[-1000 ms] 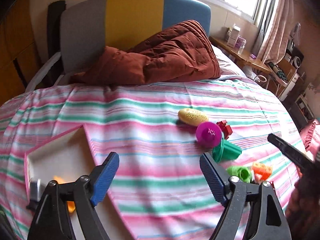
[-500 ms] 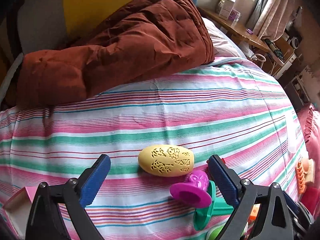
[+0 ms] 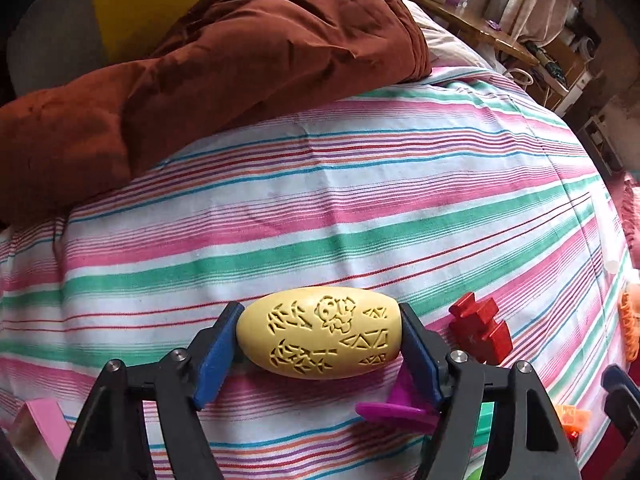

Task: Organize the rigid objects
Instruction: 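Close the left tool around the yellow roller and lift it, then grasp the green spool with the right tool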

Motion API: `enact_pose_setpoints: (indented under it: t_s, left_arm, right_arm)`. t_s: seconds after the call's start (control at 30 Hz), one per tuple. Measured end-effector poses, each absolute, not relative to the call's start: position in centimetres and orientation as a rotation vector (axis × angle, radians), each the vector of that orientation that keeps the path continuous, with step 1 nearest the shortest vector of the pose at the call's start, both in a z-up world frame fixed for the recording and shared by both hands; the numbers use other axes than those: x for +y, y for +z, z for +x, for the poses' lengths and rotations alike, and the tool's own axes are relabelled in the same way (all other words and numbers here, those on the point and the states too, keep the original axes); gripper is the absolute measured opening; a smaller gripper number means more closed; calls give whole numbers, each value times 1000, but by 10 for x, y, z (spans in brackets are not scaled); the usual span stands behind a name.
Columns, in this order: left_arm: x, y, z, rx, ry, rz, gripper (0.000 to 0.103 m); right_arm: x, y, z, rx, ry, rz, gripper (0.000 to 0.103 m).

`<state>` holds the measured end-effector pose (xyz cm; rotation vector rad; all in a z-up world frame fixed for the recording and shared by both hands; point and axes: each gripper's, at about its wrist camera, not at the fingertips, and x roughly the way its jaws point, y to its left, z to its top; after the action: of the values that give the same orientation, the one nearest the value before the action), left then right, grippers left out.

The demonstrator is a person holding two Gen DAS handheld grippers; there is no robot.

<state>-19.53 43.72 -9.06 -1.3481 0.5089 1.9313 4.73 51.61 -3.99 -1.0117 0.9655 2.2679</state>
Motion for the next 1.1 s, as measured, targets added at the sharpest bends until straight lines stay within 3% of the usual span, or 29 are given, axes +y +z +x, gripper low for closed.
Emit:
enact_pose_setpoints:
  t_s: [0.2, 0.83, 0.93, 1.1]
  left_arm:
    - [374, -87, -190, 371, 2049, -1398, 76]
    - [282, -87, -23, 486, 2036, -1212, 76]
    - [280, -89, -17, 447, 2068, -1175, 76]
    - [293, -94, -18, 474, 2084, -1131, 76]
  right_arm:
    - [517, -41, 48, 947, 2249, -1014, 33]
    - [499, -50, 31, 905, 2326, -1112, 33]
    - [489, -51, 23, 878, 2373, -1156, 41]
    - [472, -58, 8, 830, 2376, -1236, 45]
